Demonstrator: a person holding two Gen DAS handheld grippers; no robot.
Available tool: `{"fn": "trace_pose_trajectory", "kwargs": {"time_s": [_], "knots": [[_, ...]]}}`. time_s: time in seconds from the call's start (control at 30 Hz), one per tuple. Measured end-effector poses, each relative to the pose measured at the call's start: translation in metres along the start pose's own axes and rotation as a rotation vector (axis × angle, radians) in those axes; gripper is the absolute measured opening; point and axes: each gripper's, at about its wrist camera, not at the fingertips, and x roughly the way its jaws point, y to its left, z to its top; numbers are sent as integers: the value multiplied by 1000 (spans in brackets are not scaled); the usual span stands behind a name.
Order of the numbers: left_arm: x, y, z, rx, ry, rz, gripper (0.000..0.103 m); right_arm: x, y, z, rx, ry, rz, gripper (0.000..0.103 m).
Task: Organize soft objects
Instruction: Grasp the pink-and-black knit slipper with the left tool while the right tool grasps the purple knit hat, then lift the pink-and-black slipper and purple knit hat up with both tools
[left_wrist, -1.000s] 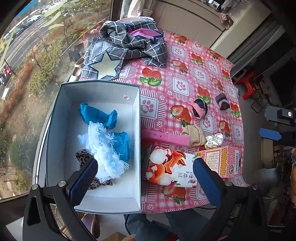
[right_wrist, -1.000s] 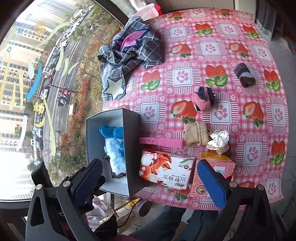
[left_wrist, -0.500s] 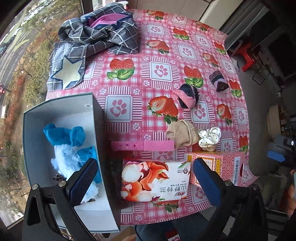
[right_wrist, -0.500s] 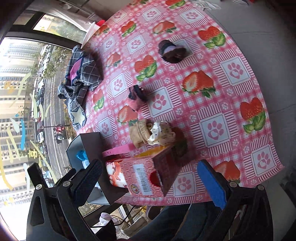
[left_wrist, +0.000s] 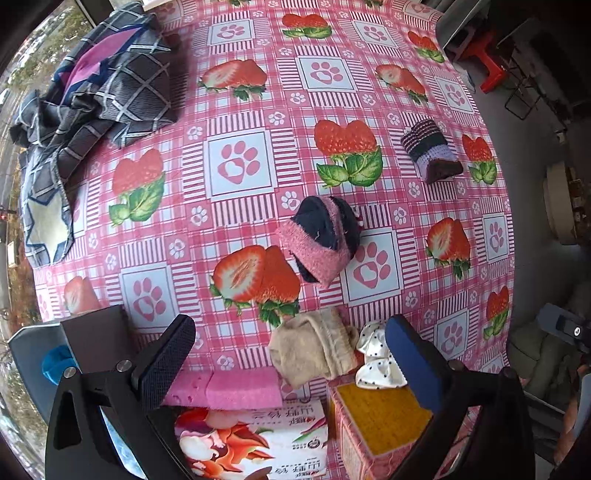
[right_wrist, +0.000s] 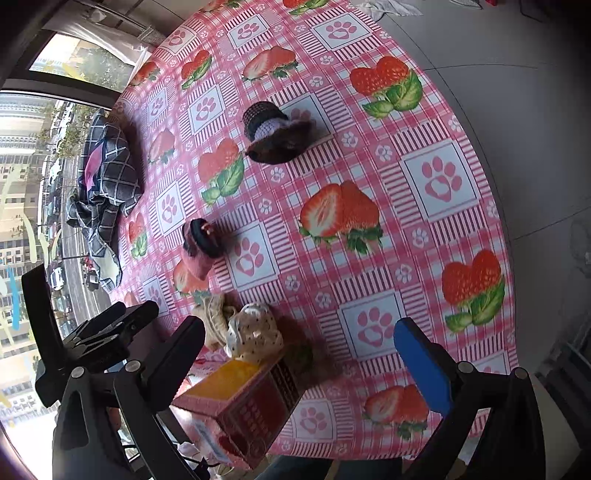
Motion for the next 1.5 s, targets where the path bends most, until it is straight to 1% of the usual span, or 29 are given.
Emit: {"fn": "trace_pose_trajectory", "kwargs": {"time_s": [0.13,0.2,0.3,0.37,0.47,0.63,0.73,0.9,0.97,1.03,1.1,1.2,1.27,1.4,1.5], "knots": [[23,-9,20,-8,35,17,103,14,9,37,-43,10,-31,103],[33,-10,29,-28,48,34,103,22,16,54,-75,3,-56,103],[50,-10,39,-58,76,31,103,35,25,80,-113,-5,-83,103],[60,-11,44,-67,83,51,103,45,30,97,-134,-15,-101,103],[72,-10,50,-88,93,62,103,61,37,119,-170,-24,-144,103],[91,-10,56,-117,116,78,103,99,49,145,-259,0,-214,103],[103,-9,57,-130,132,85,103,120,54,152,-308,14,-240,103],[120,-12,59,-136,150,99,103,146,58,152,-381,31,-291,103],[127,-14,60,-138,160,106,103,148,59,151,-410,22,-311,103],[130,-15,61,-156,160,88,103,150,60,149,-438,20,-321,103],[132,-15,62,-157,165,87,103,152,60,147,-455,15,-329,103],[134,-15,61,-162,168,85,103,155,62,139,-501,-1,-365,103],[135,-14,60,-162,171,85,103,154,60,138,-492,-8,-354,103],[138,-8,66,-170,197,83,103,156,59,141,-496,13,-361,103],[138,-4,70,-185,210,81,103,159,70,141,-520,40,-371,103]]}}
